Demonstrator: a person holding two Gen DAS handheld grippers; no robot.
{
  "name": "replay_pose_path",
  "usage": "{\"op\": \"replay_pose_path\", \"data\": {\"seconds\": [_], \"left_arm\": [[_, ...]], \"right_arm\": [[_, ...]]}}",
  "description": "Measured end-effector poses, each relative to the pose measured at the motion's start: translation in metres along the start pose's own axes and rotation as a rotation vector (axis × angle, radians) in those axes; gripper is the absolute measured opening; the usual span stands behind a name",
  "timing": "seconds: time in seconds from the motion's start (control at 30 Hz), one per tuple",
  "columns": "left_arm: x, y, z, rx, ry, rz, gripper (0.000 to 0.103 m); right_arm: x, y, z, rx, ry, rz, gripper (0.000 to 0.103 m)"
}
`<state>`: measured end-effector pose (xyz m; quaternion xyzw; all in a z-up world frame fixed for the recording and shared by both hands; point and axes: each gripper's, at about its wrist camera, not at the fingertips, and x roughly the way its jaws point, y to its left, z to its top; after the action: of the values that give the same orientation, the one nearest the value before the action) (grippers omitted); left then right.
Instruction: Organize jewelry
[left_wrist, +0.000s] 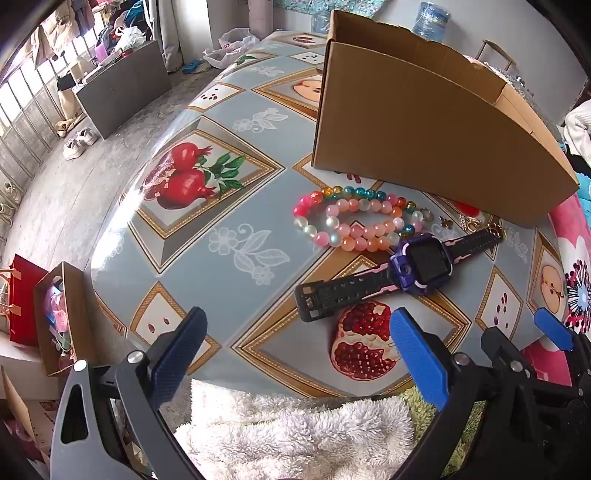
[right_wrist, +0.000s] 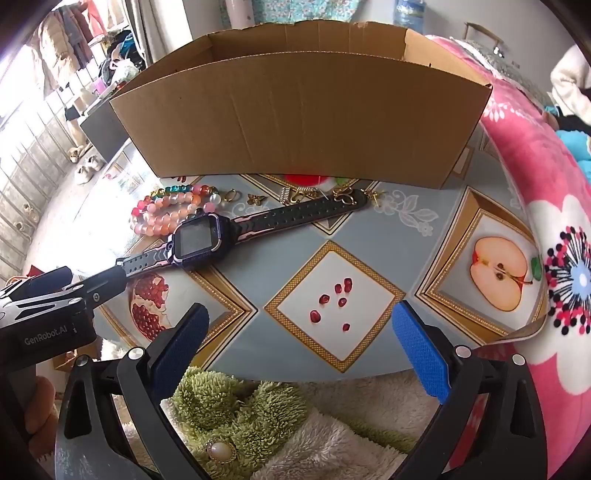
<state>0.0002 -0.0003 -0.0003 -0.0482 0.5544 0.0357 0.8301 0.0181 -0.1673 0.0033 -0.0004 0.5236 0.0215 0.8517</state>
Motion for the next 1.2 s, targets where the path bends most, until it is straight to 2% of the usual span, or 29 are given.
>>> {"op": "replay_pose_path", "data": {"seconds": [1.2], "left_arm": [[-0.0035, 0.0024, 0.0002, 0.0, -0.003, 0.004, 0.097]], "right_arm": [[-0.0045, -0.0069, 0.0026, 0.007, 0.001, 0.007, 0.095]]}}
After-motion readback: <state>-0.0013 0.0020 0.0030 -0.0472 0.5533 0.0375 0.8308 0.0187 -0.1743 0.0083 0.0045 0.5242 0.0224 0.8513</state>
